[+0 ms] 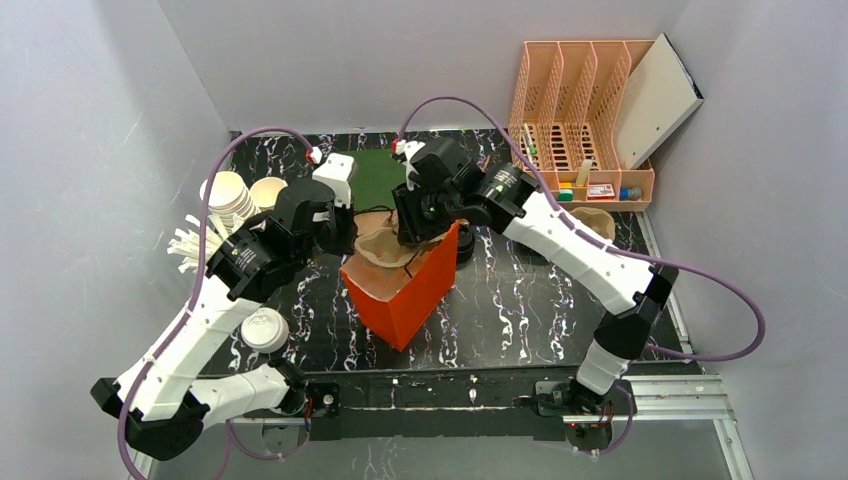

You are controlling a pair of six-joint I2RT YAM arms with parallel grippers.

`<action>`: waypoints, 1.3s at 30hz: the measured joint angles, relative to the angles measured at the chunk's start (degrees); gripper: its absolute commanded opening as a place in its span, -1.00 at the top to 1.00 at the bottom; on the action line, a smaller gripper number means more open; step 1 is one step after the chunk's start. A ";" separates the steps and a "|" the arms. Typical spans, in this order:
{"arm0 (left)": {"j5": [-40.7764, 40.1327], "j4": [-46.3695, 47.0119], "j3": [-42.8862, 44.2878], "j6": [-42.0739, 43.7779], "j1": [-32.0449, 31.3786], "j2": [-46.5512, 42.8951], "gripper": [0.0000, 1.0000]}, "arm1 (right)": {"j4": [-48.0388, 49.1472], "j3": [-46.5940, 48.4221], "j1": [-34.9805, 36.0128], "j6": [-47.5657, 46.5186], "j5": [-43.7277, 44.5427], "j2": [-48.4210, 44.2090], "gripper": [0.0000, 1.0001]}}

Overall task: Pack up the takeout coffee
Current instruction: Place the cup tray in the takeout bag.

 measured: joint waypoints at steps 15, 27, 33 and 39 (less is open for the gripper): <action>-0.07 0.81 -0.02 -0.07 0.00 -0.33 1.00 | 2.47 -5.73 5.16 -4.42 12.39 -0.02 0.20; 1.49 1.05 0.31 -0.37 0.00 0.31 0.95 | 10.27 -15.50 5.16 -7.39 13.35 -4.31 0.13; 1.49 1.73 0.31 -0.44 0.00 1.05 0.49 | 12.15 -16.20 5.16 -8.17 12.81 -4.70 0.14; 1.73 2.49 0.63 -0.31 0.00 1.99 0.34 | 12.68 -16.98 5.16 -8.76 11.93 -4.81 0.14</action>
